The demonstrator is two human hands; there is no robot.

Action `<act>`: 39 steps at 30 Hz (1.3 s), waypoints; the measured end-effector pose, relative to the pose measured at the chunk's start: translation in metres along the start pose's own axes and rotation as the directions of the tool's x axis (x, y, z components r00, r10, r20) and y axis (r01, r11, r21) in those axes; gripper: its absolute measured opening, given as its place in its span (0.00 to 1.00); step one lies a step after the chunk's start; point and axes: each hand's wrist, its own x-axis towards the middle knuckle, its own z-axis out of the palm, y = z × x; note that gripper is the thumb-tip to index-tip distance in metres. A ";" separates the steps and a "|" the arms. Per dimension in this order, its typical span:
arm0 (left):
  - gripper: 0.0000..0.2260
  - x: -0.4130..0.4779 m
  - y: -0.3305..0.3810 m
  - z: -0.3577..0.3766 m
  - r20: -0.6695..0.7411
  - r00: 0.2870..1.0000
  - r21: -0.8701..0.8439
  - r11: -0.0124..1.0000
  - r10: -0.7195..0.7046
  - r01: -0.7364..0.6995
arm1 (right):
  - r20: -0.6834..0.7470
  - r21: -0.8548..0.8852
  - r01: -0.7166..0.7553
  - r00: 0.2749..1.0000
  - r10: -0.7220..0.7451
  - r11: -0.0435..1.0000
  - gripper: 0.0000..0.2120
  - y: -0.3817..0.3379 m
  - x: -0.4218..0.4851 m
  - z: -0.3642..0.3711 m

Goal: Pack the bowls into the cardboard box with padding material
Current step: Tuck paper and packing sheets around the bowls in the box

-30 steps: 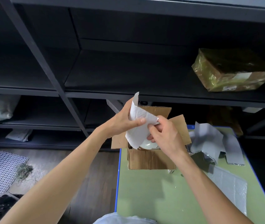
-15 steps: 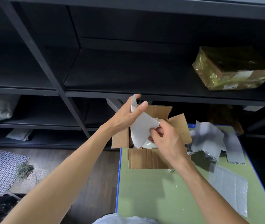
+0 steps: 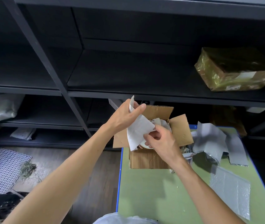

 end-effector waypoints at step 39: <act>0.11 0.027 -0.036 0.013 0.061 0.995 0.071 0.995 -0.073 0.068 | -0.042 0.035 -0.038 0.998 0.039 0.999 0.07 0.006 0.006 -0.014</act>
